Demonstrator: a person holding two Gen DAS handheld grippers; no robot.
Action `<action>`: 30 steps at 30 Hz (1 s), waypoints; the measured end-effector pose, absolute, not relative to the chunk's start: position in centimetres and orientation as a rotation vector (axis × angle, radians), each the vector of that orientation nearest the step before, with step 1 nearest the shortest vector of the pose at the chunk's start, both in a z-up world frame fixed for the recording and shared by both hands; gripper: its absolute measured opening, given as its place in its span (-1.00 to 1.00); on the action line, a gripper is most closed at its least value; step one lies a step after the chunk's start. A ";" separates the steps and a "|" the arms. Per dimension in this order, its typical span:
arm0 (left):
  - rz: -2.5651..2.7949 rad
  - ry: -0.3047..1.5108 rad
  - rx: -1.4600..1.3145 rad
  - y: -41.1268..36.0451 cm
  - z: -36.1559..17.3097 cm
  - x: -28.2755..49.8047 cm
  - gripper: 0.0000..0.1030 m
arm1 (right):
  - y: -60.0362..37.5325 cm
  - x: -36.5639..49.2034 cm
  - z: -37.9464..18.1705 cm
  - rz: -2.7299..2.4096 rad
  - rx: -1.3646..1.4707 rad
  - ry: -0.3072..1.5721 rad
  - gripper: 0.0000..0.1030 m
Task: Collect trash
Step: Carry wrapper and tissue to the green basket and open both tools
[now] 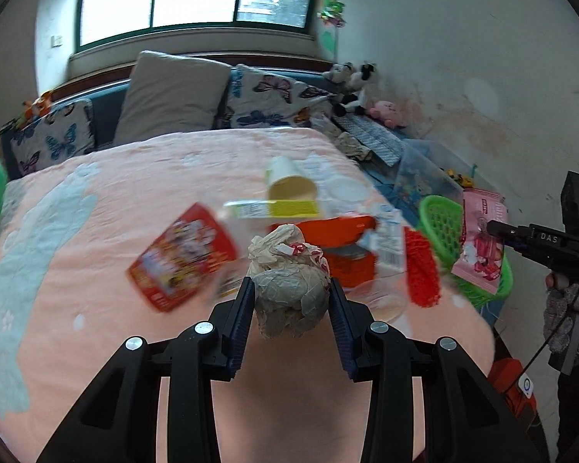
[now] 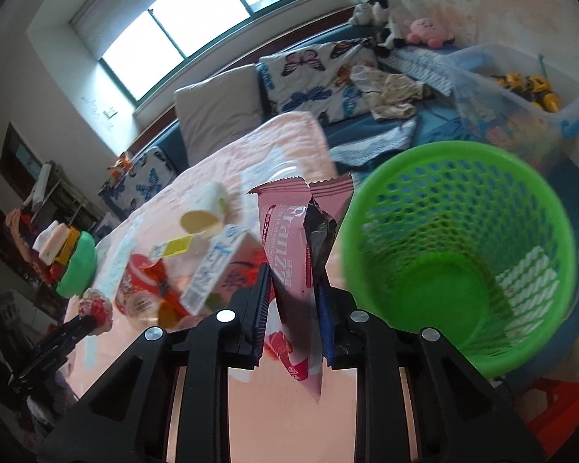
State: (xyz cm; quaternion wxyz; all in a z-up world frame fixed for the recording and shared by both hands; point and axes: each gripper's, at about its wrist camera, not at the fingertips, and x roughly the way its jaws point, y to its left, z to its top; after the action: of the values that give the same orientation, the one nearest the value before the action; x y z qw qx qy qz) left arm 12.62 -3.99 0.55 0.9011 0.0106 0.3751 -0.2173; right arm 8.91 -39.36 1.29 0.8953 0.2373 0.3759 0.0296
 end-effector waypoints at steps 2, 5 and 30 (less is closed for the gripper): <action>-0.488 0.778 0.030 -6.4 0.9 12.9 -0.27 | -41.0 8.5 1.3 0.024 0.485 0.776 -0.54; -0.541 0.783 0.045 -10.2 1.3 13.5 -0.27 | -43.2 8.1 1.2 -0.044 0.440 0.772 -0.54; -0.760 0.908 0.127 -29.2 -1.2 17.6 -0.23 | -49.8 5.9 -2.5 -0.213 0.362 0.770 0.27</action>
State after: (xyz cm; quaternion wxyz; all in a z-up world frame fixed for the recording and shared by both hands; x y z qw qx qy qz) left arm 17.55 -29.22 -1.23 0.8280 0.0600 0.4274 -0.3580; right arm 5.93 -49.84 -2.46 0.9054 0.1753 0.3726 -0.1031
